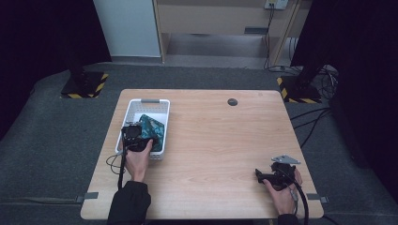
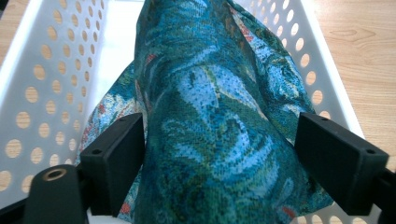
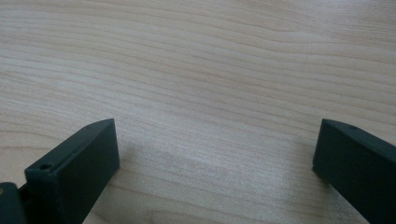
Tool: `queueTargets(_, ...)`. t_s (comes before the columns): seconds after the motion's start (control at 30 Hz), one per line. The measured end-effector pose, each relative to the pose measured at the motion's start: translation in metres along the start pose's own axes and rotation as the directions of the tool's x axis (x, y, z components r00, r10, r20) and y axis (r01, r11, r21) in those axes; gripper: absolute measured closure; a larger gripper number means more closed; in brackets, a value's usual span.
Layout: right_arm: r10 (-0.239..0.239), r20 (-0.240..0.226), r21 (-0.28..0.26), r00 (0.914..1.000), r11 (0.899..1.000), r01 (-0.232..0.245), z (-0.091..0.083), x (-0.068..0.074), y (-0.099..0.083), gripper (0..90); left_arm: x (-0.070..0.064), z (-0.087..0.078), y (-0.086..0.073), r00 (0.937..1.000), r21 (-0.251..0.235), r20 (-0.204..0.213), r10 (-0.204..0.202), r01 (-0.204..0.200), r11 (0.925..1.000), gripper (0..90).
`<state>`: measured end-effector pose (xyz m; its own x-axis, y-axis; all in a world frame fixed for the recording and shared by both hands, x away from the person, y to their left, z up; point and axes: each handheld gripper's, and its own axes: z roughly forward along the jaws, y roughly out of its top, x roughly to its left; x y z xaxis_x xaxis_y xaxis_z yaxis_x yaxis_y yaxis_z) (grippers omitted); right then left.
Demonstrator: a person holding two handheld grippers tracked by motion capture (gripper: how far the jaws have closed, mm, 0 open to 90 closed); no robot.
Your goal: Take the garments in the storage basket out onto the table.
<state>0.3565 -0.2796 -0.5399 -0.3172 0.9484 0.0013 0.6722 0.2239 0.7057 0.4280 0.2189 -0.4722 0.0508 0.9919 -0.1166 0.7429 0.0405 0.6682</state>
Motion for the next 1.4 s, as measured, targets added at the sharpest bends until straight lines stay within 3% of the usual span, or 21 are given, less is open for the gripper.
queueTargets(0.67, 0.000, 0.000, 0.000, 1.0000, 1.000, 0.000, 0.000, 0.000, 0.000, 0.4, 0.002, 0.009, 0.000, 1.0000, 0.041, 0.004, -0.006, 0.006, 0.9991, 31.5)
queueTargets(1.4, 0.000, 0.000, 0.000, 1.0000, 1.000, 0.000, 0.000, 0.000, 0.000, 0.4, 0.006, 0.012, -0.002, 0.9998, 0.029, -0.019, -0.005, 0.006, 0.9996, 66.5)
